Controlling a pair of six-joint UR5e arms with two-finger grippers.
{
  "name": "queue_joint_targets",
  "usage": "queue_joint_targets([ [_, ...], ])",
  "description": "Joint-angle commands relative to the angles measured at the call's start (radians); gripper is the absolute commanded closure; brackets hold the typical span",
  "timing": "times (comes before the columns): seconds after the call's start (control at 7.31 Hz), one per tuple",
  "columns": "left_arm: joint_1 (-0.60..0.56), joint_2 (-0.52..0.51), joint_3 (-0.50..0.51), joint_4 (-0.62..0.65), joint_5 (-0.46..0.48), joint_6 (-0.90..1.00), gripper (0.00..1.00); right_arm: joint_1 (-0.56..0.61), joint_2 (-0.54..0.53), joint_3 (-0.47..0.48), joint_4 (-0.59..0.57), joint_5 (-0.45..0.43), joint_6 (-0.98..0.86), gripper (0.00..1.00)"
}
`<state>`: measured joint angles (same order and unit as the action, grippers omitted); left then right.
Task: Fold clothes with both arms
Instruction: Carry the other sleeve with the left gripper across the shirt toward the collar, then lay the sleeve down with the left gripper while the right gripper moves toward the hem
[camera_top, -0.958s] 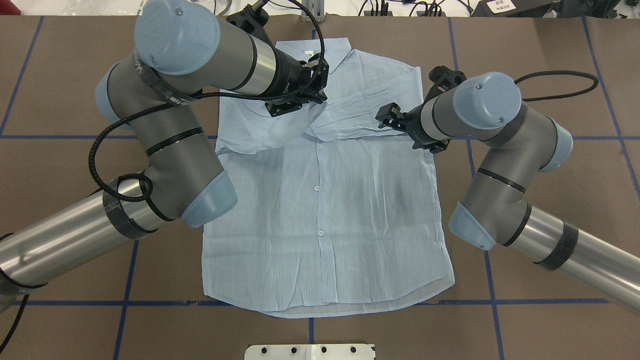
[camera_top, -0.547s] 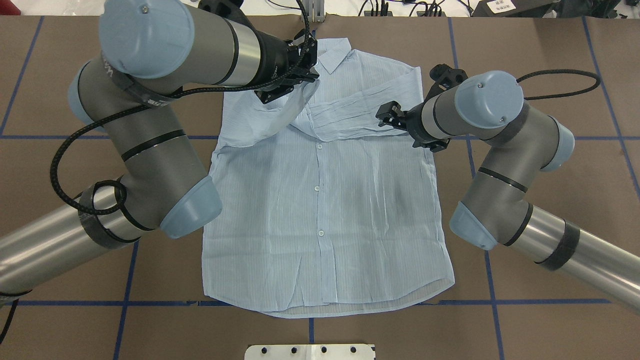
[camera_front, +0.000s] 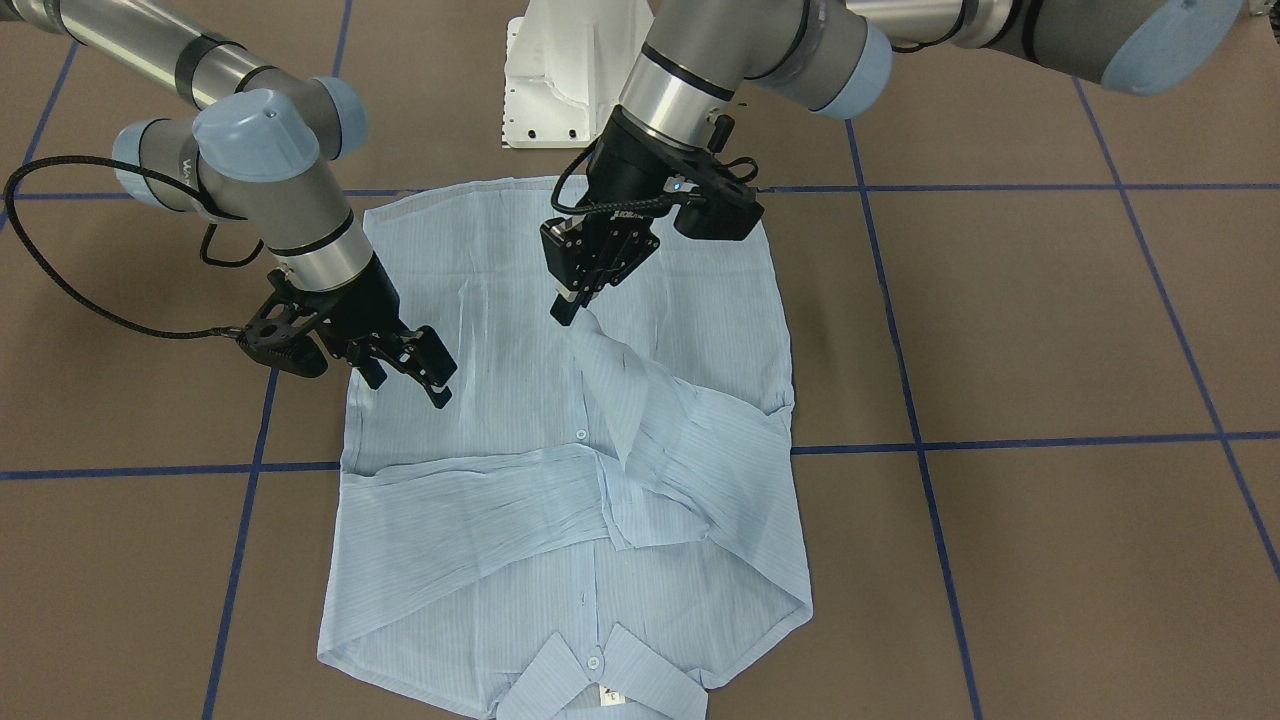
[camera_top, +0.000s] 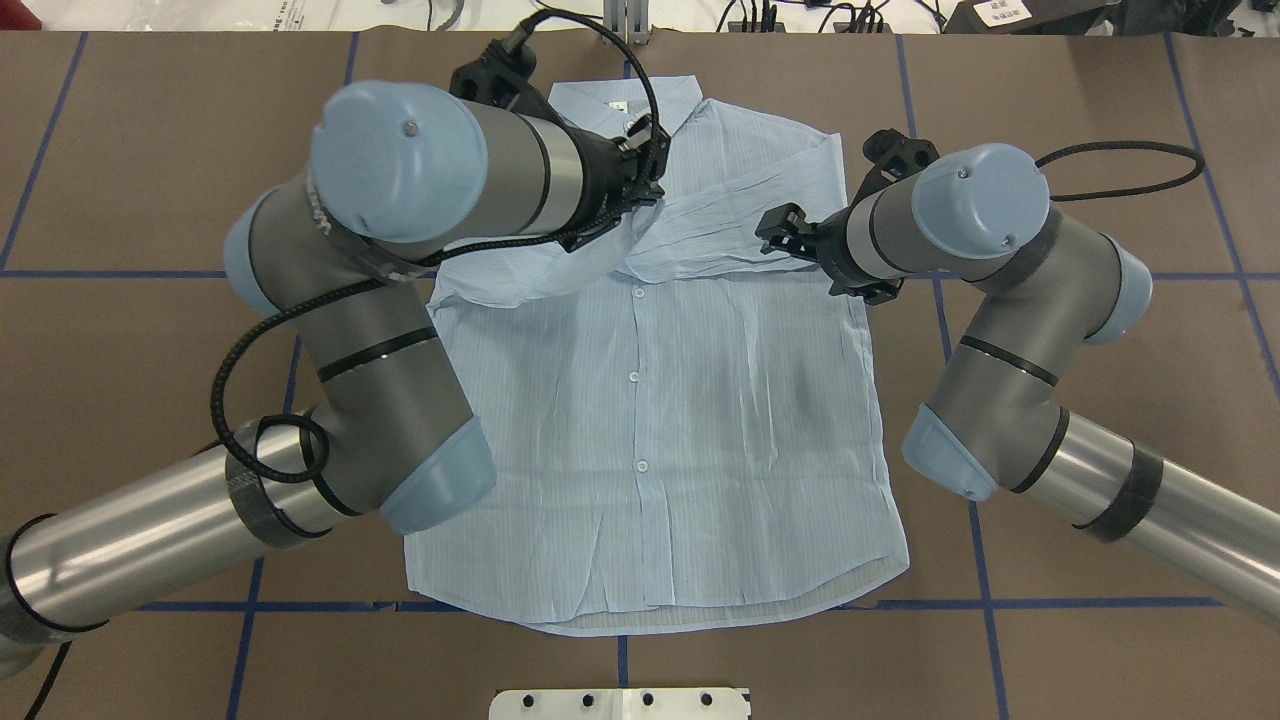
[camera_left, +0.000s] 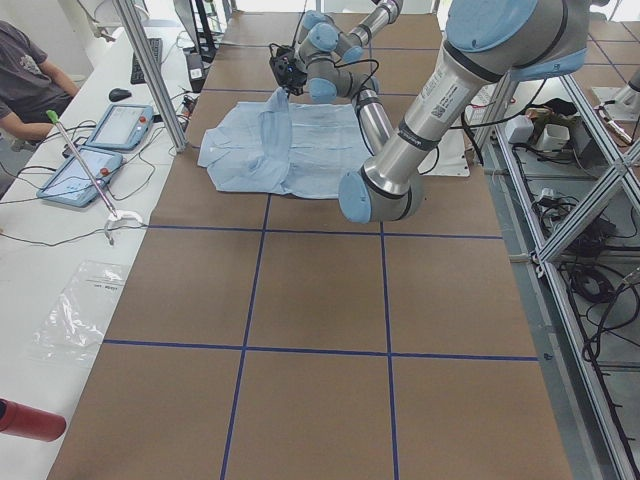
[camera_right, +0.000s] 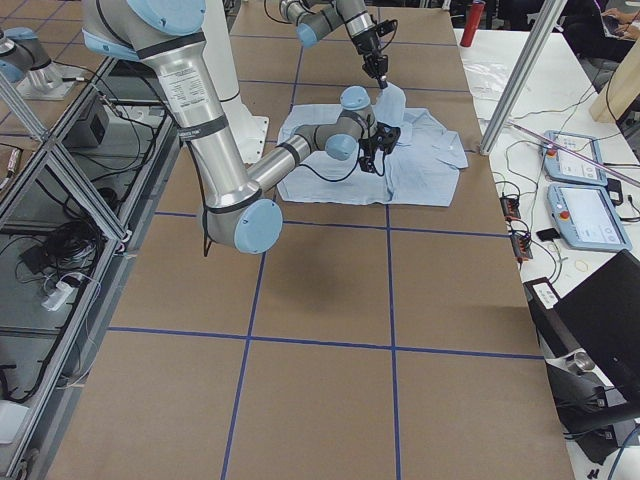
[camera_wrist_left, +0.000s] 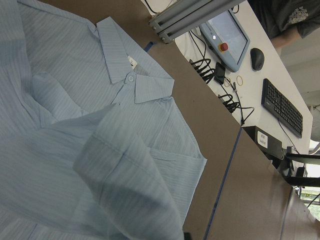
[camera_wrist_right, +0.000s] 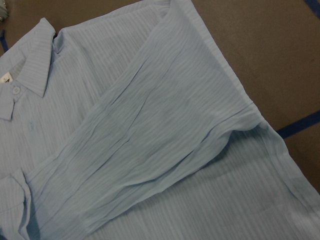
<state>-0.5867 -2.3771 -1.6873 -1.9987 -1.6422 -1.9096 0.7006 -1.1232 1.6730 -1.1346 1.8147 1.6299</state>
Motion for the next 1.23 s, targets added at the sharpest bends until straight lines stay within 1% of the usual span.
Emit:
queue_joint_targets([
  [0.0,0.104,-0.034,0.052,-0.008,0.075,0.0,1.0,0.016,-0.059,0.049,0.0,0.014,-0.007,0.0],
  [0.14,0.14,-0.089,0.125,-0.011,0.109,-0.002,1.0,0.04,-0.145,0.113,-0.001,0.034,-0.069,0.0],
  [0.27,0.156,-0.124,0.179,-0.014,0.113,-0.021,1.0,0.092,-0.232,0.155,-0.001,0.108,-0.184,0.0],
  [0.41,0.163,-0.166,0.252,-0.044,0.128,-0.035,0.96,0.118,-0.271,0.168,0.003,0.139,-0.215,0.0],
  [0.55,0.172,-0.194,0.337,-0.101,0.154,-0.037,0.84,0.116,-0.271,0.168,0.003,0.132,-0.216,0.0],
  [0.68,0.174,-0.191,0.368,-0.136,0.162,-0.029,0.2,0.115,-0.273,0.166,0.003,0.132,-0.216,0.0],
  [0.82,0.174,-0.192,0.367,-0.137,0.162,-0.025,0.0,0.115,-0.273,0.166,0.003,0.132,-0.216,0.0],
  [0.96,0.173,-0.194,0.354,-0.134,0.162,-0.022,0.0,0.115,-0.276,0.165,0.003,0.13,-0.216,0.0],
  [1.09,0.171,-0.185,0.301,-0.123,0.156,-0.02,0.0,0.108,-0.276,0.171,0.003,0.124,-0.199,0.0],
])
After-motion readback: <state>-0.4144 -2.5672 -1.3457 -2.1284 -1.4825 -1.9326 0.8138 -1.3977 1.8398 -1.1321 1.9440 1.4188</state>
